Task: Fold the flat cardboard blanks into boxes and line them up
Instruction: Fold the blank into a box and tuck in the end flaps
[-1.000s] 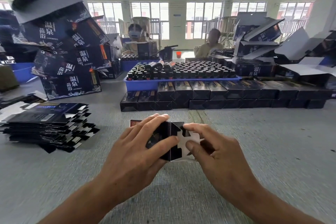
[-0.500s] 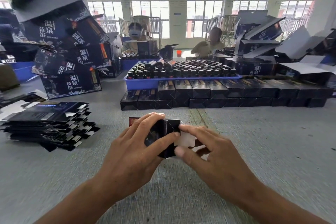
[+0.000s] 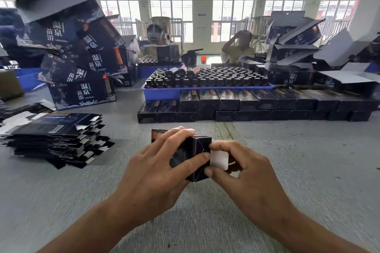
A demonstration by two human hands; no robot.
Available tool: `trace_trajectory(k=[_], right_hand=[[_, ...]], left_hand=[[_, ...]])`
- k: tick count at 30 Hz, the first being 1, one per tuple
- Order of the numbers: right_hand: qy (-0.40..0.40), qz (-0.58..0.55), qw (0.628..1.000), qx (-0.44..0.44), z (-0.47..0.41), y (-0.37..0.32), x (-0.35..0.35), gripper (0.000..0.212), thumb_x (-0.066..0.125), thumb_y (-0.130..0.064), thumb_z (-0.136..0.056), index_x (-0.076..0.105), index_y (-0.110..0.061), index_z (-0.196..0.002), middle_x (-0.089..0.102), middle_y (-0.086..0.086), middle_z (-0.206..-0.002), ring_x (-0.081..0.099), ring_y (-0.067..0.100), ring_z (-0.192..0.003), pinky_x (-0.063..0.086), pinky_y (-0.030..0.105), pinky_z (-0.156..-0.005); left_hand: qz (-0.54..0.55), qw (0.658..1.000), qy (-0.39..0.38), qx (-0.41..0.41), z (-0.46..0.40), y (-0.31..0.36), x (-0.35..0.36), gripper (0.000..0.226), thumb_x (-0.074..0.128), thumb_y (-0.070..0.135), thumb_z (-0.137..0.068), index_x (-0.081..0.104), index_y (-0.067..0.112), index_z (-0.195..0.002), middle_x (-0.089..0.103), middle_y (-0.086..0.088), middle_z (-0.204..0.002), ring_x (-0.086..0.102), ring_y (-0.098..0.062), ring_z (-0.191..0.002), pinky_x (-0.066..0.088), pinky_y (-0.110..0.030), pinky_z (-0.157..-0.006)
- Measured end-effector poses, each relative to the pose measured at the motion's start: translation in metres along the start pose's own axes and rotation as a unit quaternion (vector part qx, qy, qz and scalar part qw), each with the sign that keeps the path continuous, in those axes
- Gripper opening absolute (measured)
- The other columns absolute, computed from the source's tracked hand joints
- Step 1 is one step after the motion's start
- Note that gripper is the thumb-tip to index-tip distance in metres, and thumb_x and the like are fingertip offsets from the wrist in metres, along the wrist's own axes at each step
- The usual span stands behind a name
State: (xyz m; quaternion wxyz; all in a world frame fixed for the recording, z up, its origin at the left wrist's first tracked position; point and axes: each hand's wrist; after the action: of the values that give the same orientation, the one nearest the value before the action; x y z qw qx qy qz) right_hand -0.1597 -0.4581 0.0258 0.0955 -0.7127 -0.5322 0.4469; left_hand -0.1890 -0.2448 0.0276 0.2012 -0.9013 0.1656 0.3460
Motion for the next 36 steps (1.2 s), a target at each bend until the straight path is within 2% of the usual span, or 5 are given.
trace_trajectory(k=[6,13,18,26,36], right_hand=[[-0.003,-0.007,1.0,0.011,0.001,0.0,0.002,0.046,0.08,-0.032,-0.082,0.055,-0.052,-0.114,0.063,-0.031,-0.106,0.059,-0.009,-0.102,0.046,0.005,-0.084],[-0.034,-0.142,0.987,0.062,-0.002,0.003,-0.001,0.056,0.065,-0.005,-0.093,0.058,-0.052,-0.122,0.071,-0.022,-0.113,0.068,-0.002,-0.1,0.053,0.01,-0.078],[-0.014,-0.189,0.979,0.082,-0.005,0.004,-0.001,0.028,0.071,-0.021,-0.09,0.066,-0.041,-0.11,0.074,-0.021,-0.102,0.071,0.002,-0.093,0.055,0.014,-0.076],[-0.02,-0.195,0.974,0.115,-0.006,0.003,0.0,0.023,0.075,-0.028,-0.085,0.069,-0.037,-0.106,0.074,-0.022,-0.094,0.071,0.0,-0.085,0.053,0.01,-0.072],[-0.004,-0.223,0.968,0.116,-0.006,-0.002,-0.001,0.021,0.072,-0.042,-0.073,0.075,-0.034,-0.092,0.075,-0.018,-0.085,0.071,0.001,-0.079,0.052,0.009,-0.069]], left_hand=[[-0.037,0.999,-0.013,0.013,-0.001,0.0,-0.002,0.053,0.07,0.035,-0.085,0.052,0.031,-0.134,0.047,-0.02,-0.142,0.055,-0.038,-0.127,0.061,-0.053,-0.077],[-0.019,1.0,-0.006,-0.02,0.002,-0.007,-0.001,0.052,0.069,0.035,-0.082,0.055,0.029,-0.132,0.053,-0.022,-0.139,0.055,-0.037,-0.124,0.059,-0.045,-0.077],[0.01,1.0,0.01,-0.023,0.003,-0.002,0.003,0.052,0.068,0.036,-0.086,0.05,0.029,-0.134,0.049,-0.018,-0.143,0.051,-0.033,-0.129,0.059,-0.047,-0.084],[0.085,0.994,0.033,-0.061,-0.001,0.009,0.003,0.078,0.065,0.039,-0.085,0.032,0.015,-0.152,0.045,0.0,-0.148,0.047,-0.018,-0.136,0.046,-0.031,-0.105],[0.07,0.995,0.037,-0.062,-0.003,0.014,0.004,0.074,0.064,0.039,-0.085,0.036,0.014,-0.149,0.048,0.0,-0.145,0.048,-0.017,-0.134,0.042,-0.025,-0.106]])
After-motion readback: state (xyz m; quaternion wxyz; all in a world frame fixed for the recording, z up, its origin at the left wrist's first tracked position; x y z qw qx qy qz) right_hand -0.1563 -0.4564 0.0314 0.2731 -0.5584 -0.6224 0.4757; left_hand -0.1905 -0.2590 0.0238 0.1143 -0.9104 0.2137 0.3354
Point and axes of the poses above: each hand's wrist, its own z-axis away from the middle knuckle, its own x-axis out of the palm, y = z × x
